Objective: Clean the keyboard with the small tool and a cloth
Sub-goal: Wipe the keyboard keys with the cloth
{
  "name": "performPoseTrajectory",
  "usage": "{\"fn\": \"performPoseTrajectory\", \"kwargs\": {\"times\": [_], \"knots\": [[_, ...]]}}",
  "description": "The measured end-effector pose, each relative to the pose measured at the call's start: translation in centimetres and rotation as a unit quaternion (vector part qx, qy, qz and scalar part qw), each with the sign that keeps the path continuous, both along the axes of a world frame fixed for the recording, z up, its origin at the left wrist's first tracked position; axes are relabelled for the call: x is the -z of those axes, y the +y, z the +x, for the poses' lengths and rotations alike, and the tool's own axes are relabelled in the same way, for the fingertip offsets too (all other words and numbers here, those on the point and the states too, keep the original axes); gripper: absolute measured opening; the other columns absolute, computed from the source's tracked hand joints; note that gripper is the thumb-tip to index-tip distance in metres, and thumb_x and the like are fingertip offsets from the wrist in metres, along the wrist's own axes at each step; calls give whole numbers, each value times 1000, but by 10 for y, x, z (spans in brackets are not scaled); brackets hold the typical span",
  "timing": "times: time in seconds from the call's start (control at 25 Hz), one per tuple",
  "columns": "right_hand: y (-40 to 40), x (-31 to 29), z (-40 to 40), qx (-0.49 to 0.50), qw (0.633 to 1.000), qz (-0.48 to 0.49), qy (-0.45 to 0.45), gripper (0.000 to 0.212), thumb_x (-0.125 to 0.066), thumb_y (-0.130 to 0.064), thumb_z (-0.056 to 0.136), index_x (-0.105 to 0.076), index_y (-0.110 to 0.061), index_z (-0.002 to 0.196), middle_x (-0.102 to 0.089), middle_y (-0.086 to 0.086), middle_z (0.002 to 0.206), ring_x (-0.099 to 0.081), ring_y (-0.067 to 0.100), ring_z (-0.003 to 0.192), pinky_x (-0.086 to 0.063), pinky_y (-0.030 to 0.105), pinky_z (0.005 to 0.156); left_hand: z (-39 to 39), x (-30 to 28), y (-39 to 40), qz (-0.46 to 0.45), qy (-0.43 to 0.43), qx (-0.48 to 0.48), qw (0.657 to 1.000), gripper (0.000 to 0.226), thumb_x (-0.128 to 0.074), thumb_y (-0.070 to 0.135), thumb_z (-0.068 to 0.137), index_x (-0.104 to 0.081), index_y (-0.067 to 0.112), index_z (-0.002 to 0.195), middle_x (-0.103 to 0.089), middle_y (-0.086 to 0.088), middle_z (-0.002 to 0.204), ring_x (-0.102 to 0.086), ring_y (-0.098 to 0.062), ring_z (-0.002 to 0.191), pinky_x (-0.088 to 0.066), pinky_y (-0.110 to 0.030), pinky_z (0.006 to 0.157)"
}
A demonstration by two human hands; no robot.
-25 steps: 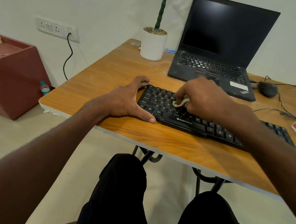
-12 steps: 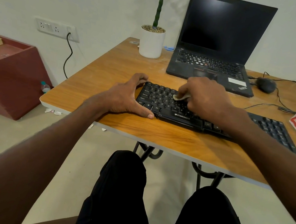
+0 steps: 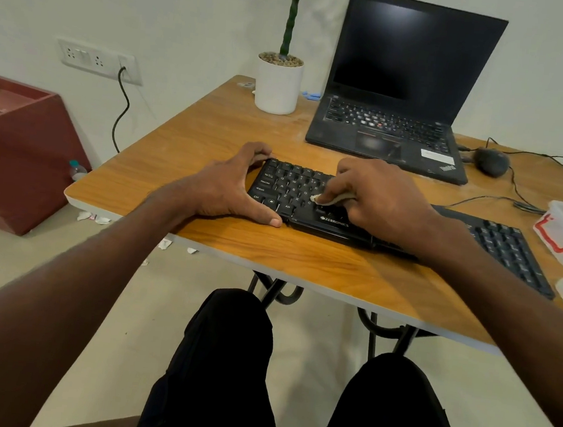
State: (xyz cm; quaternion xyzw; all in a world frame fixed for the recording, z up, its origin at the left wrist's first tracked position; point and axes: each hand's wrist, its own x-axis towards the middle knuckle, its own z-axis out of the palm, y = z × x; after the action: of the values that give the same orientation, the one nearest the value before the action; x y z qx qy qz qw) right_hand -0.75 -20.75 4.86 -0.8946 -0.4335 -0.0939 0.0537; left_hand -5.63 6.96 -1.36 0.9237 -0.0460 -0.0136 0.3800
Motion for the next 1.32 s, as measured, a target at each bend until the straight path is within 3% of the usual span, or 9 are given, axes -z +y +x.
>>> {"fn": "performPoseTrajectory", "kwargs": {"times": [0.24, 0.4, 0.6, 0.72, 0.8, 0.92, 1.04, 1.2, 1.32], "knots": [[29, -1, 0, 43, 995, 93, 5, 29, -70, -15, 91, -80, -37, 107, -68, -11, 102, -64, 14, 90, -51, 32, 68, -1, -1, 0, 5, 4, -5, 1000, 134, -91, 85, 41, -21, 50, 150, -40, 15, 162, -40, -17, 148, -34, -51, 124], [19, 1, 2, 46, 998, 36, 11, 31, -69, -10, 91, -79, -35, 107, -57, -17, 98, -58, 13, 92, -38, 28, 63, -3, -1, -1, -14, 5, -2, 1000, 133, -94, 76, 43, -23, 46, 152, -40, 13, 159, -41, -10, 144, -36, -43, 124], [-12, -9, 0, 122, 992, 29, 15, 28, -69, -11, 87, -79, -35, 96, -66, -13, 100, -61, 15, 88, -46, 32, 68, -1, -1, 0, -8, 8, 2, 1000, 132, -92, 80, 42, -23, 49, 150, -41, 15, 157, -44, -13, 143, -38, -44, 122], [-2, -6, 1, 137, 983, 113, 41, 29, -69, -12, 86, -80, -37, 97, -74, -10, 100, -66, 13, 85, -58, 35, 70, -5, -6, -8, 60, 21, -2, 998, 127, -79, 91, 51, -15, 53, 153, -40, 6, 161, -42, -26, 146, -34, -53, 123], [8, -2, 1, 120, 982, 131, 58, 31, -69, -11, 87, -80, -38, 100, -75, -10, 104, -68, 14, 90, -60, 36, 73, -4, -14, -32, 94, -32, -12, 995, 117, -58, 97, 67, -8, 47, 160, -35, -2, 167, -37, -28, 150, -21, -56, 126], [12, 3, 2, 105, 990, 90, 21, 30, -68, -13, 91, -79, -37, 105, -72, -6, 106, -67, 19, 95, -48, 31, 66, 0, -14, -73, 168, -157, -24, 973, 94, -32, 86, 93, -5, 32, 165, -39, -6, 166, -40, -23, 150, -14, -58, 126], [-3, 0, 7, 116, 991, 61, 0, 27, -68, -11, 92, -78, -34, 104, -67, -6, 110, -64, 20, 101, -44, 32, 71, 3, 2, -86, 224, -195, -39, 954, 63, -23, 57, 112, -17, 22, 163, -58, -5, 151, -49, -21, 144, -15, -52, 127], [-37, -8, 15, 150, 989, 8, 14, 22, -71, -13, 91, -75, -35, 93, -60, -7, 108, -62, 23, 101, -49, 38, 73, 5, 8, -84, 205, -224, -67, 950, 46, -26, 39, 113, -31, 20, 154, -67, 0, 140, -60, -20, 132, -21, -49, 126], [-38, -5, 12, 144, 988, 49, 13, 23, -71, -13, 90, -77, -35, 95, -66, -8, 104, -63, 17, 93, -52, 35, 69, 6, 9, -84, 208, -233, -71, 947, 42, -28, 33, 112, -34, 20, 152, -69, 0, 137, -64, -20, 124, -25, -49, 124]]}}
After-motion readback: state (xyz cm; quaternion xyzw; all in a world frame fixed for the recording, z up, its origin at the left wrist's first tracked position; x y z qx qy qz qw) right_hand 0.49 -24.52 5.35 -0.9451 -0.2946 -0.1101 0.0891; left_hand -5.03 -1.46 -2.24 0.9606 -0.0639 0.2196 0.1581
